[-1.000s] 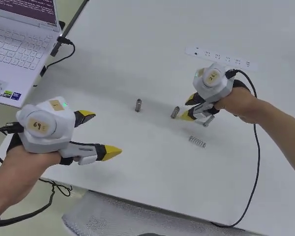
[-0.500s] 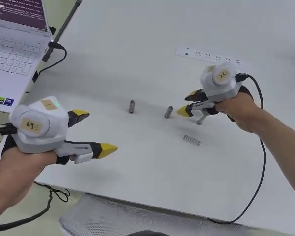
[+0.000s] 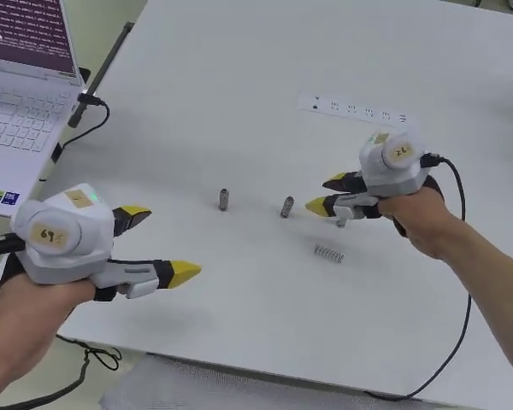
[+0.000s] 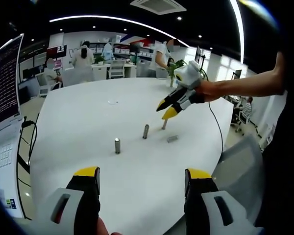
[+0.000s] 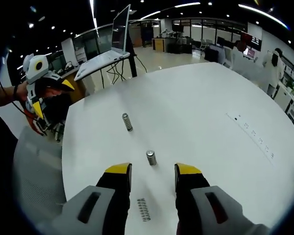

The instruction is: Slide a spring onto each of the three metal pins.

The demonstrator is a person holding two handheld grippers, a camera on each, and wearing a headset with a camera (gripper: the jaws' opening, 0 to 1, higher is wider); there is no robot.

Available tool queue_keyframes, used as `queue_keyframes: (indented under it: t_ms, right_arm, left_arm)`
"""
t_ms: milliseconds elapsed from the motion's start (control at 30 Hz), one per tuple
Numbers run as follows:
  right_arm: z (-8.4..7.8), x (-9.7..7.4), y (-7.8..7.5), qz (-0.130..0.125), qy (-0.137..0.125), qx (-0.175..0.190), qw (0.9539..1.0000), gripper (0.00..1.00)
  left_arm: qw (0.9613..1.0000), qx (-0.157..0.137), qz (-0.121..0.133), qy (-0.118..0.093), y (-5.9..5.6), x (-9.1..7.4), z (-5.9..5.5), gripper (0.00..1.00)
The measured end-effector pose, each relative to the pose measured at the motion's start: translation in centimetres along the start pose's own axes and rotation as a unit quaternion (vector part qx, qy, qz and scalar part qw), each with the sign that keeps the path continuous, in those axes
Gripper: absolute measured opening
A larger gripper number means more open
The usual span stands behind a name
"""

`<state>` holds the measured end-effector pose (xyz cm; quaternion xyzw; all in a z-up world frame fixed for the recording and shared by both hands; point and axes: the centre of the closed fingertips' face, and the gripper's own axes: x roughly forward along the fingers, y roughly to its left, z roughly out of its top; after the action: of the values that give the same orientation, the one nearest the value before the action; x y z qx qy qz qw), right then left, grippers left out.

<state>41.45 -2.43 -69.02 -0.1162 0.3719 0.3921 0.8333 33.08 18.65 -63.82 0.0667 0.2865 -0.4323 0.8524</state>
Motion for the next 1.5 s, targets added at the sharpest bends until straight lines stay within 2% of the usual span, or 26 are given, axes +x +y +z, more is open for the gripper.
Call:
queue_keyframes:
  t_ms: [233, 567, 733, 1000, 1333, 1500]
  right_arm:
    - [-1.1, -1.4, 0.2, -0.016, -0.019, 0.029, 0.9993, 0.35]
    - [-2.1, -4.0, 0.6, -0.037, -0.067, 0.079, 0.9939, 0.38]
    - [-2.7, -5.2, 0.9, -0.049, -0.078, 0.086, 0.9920, 0.38]
    - [-3.7, -6.8, 0.7, -0.065, -0.090, 0.091, 0.9897, 0.39]
    - [-3.8, -8.9, 0.7, -0.081, -0.100, 0.091, 0.9874, 0.41]
    - [-4.0, -10.3, 1.4, -0.088, -0.104, 0.089, 0.9867, 0.43]
  left_arm:
    - [1.0000, 0.003, 0.000, -0.001, 0.1, 0.0, 0.3, 0.66]
    - [0.9999, 0.009, -0.004, 0.000, -0.1, 0.2, 0.7, 0.66]
    - [0.9999, 0.012, -0.008, 0.001, -0.3, 0.4, 0.8, 0.66]
    - [0.9998, 0.017, -0.010, 0.001, -0.4, 0.6, 1.0, 0.66]
    - [0.9997, 0.022, -0.014, 0.000, -0.5, 1.1, 1.6, 0.66]
    - [0.9996, 0.023, -0.016, -0.003, -0.6, 1.4, 2.0, 0.66]
